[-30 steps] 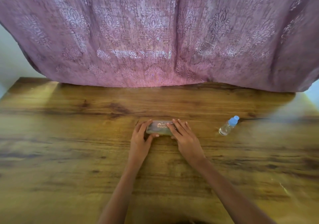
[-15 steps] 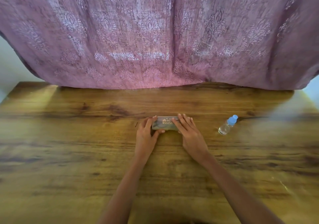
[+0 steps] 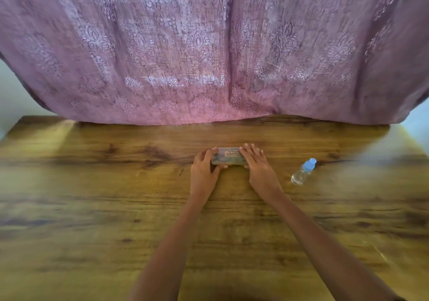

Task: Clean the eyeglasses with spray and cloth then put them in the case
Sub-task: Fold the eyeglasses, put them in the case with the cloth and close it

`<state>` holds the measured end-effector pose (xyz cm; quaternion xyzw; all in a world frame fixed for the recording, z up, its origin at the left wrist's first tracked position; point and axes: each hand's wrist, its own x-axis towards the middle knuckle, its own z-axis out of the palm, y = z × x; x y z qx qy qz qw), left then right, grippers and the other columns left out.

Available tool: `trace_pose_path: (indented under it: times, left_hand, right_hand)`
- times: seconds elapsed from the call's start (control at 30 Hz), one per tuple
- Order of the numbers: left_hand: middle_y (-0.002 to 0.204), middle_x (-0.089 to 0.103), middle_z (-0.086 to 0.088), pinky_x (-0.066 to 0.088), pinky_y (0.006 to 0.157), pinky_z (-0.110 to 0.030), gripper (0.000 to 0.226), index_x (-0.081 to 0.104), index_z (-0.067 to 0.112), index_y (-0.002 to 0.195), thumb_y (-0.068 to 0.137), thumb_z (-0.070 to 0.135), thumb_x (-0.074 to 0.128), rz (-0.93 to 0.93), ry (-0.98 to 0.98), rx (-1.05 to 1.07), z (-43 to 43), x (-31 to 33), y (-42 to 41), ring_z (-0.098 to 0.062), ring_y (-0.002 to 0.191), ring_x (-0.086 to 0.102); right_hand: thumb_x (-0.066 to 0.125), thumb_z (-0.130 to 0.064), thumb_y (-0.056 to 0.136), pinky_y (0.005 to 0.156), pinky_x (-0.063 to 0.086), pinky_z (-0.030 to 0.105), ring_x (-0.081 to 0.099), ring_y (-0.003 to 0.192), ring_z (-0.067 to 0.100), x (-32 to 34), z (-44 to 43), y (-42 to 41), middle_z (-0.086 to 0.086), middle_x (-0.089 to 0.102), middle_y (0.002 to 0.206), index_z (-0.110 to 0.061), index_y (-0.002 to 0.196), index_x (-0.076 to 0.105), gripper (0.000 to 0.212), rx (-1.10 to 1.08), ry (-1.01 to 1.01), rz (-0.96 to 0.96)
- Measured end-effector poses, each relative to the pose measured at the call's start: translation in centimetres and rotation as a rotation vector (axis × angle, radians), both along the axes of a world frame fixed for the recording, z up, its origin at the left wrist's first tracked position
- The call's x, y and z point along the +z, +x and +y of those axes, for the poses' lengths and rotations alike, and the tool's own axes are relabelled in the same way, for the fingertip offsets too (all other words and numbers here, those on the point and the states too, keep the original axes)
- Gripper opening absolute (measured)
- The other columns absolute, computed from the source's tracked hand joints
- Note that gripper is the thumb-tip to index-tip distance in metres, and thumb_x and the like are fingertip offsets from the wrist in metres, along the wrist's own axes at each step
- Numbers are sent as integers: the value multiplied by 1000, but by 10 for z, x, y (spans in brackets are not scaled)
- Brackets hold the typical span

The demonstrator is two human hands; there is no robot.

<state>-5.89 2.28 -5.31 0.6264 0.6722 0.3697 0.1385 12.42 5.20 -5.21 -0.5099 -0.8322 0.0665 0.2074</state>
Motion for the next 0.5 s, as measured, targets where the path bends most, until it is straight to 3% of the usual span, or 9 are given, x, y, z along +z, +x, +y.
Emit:
trace_pose_path:
  times: [0.17, 0.23, 0.3, 0.37, 0.43, 0.5]
  left_hand:
    - [120, 58, -6, 50, 87, -40, 53, 55, 15, 125, 79, 34, 74, -10, -9, 6, 0, -2, -1, -25, 108, 55]
    - [122, 56, -6, 50, 89, -39, 53, 54, 17, 125, 80, 35, 73, -23, -25, 9, -1, -3, -1, -24, 109, 54]
    - [123, 56, -6, 50, 90, -40, 53, 54, 18, 126, 80, 35, 73, -28, -25, 6, 0, -3, -1, -24, 110, 54]
    - [123, 56, -6, 50, 90, -41, 52, 54, 17, 126, 80, 36, 73, -36, -26, 3, 0, -4, -1, -24, 110, 53]
    - [122, 56, -6, 50, 89, -41, 53, 54, 17, 126, 80, 36, 73, -38, -27, 4, 0, -4, -1, -24, 110, 54]
    - [121, 56, -6, 50, 88, -41, 52, 54, 17, 125, 80, 36, 73, -40, -25, 6, 0, -4, -2, -24, 109, 54]
  right_hand:
    - [52, -2, 93, 121, 3, 38, 22, 146, 27, 23, 1, -1, 15, 29, 156, -10, 152, 23, 65, -16, 20, -169]
    - [54, -11, 95, 121, 7, 41, 36, 141, 27, 40, -2, 5, 16, 40, 150, -7, 146, 36, 55, -62, 100, -217]
    - [62, -10, 92, 119, 17, 44, 62, 117, 26, 59, -7, 15, 16, 64, 126, -3, 123, 62, 32, -76, 280, -133]
    - [67, -8, 88, 117, 26, 47, 71, 91, 22, 74, -12, 29, 12, 74, 99, -4, 99, 72, 12, -97, 452, -17]
    - [69, -10, 88, 115, 28, 51, 71, 87, 21, 81, -15, 44, 10, 75, 94, -6, 95, 72, 9, -154, 543, 49]
    - [70, -16, 88, 115, 27, 50, 68, 98, 24, 79, -18, 57, 12, 73, 104, -5, 105, 70, 20, -225, 552, 118]
